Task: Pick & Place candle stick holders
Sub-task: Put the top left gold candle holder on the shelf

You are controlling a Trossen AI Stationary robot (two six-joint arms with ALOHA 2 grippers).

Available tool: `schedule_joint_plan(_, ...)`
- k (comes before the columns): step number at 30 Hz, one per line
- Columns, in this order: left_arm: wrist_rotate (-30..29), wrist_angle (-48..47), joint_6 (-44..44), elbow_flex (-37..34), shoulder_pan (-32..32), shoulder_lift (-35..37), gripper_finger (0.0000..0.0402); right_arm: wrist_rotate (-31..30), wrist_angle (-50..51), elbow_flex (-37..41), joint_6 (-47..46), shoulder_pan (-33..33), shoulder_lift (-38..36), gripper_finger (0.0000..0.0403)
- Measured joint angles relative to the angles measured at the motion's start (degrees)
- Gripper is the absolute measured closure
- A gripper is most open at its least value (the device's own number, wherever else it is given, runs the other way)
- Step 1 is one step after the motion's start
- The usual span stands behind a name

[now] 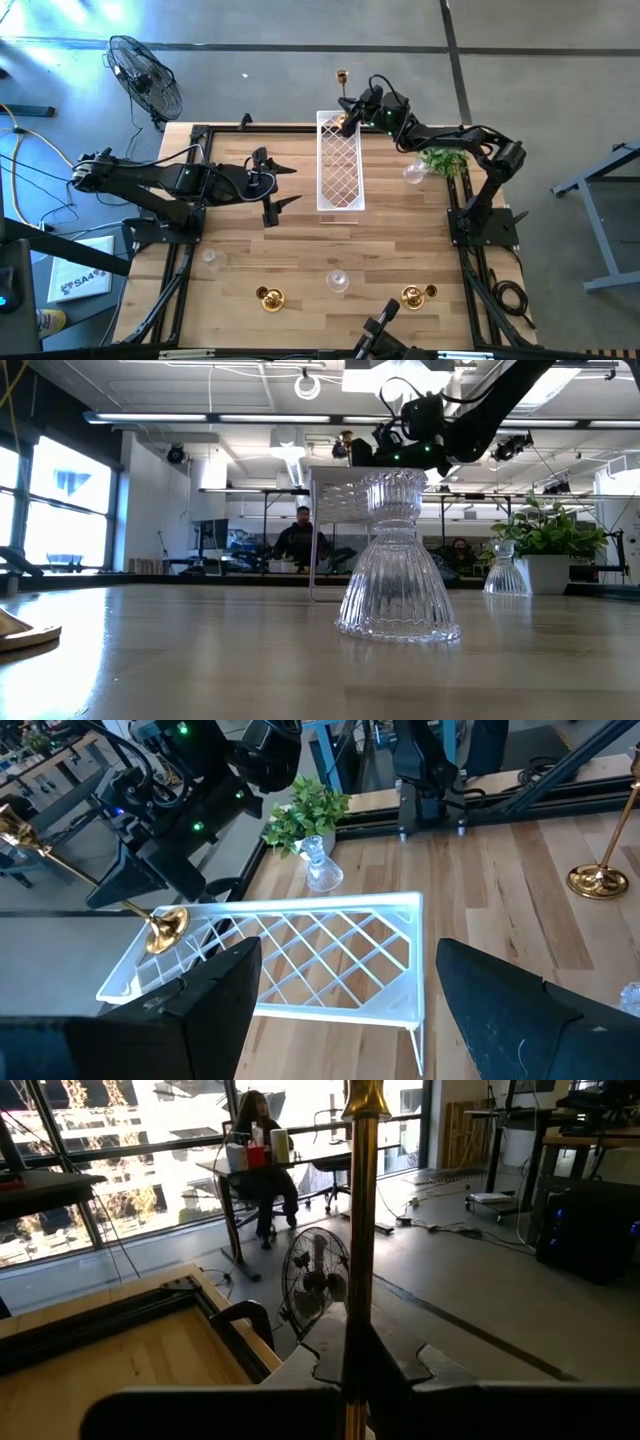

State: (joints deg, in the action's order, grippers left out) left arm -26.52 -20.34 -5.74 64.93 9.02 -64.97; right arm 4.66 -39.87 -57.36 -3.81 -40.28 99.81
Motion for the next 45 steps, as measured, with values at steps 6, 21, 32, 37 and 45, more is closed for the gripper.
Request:
schedule_joint_plan(6, 0.5, 0.0, 0.0, 0.0, 0.0, 0.0, 0.0105, 0.4, 1.2, -0.1, 0.0, -0.2, 0.0, 0.0396)
schedule_joint_plan(21, 0.5, 0.0, 0.0, 0.0, 0.0, 0.0, 0.0105, 2.3, 2.2, 0.0, 0.0, -0.2, -0.1, 0.0396)
schedule_joint_plan(32, 0.5, 0.0, 0.1, 0.0, 0.0, 0.0, 0.0105, 5.1, 2.6, 0.0, 1.1, -0.3, -0.1, 0.0397)
schedule_joint_plan(37, 0.5, 0.0, 0.1, 0.0, 0.0, 0.0, 0.0105, 5.2, 0.5, 0.2, -0.3, -0.3, 0.0, 0.0397)
schedule_joint_plan(45, 0.6, -0.8, 0.4, 0.0, 0.0, 0.0, 0.0105, 5.3, -0.7, 0.2, -0.6, -0.2, 0.1, 0.0397)
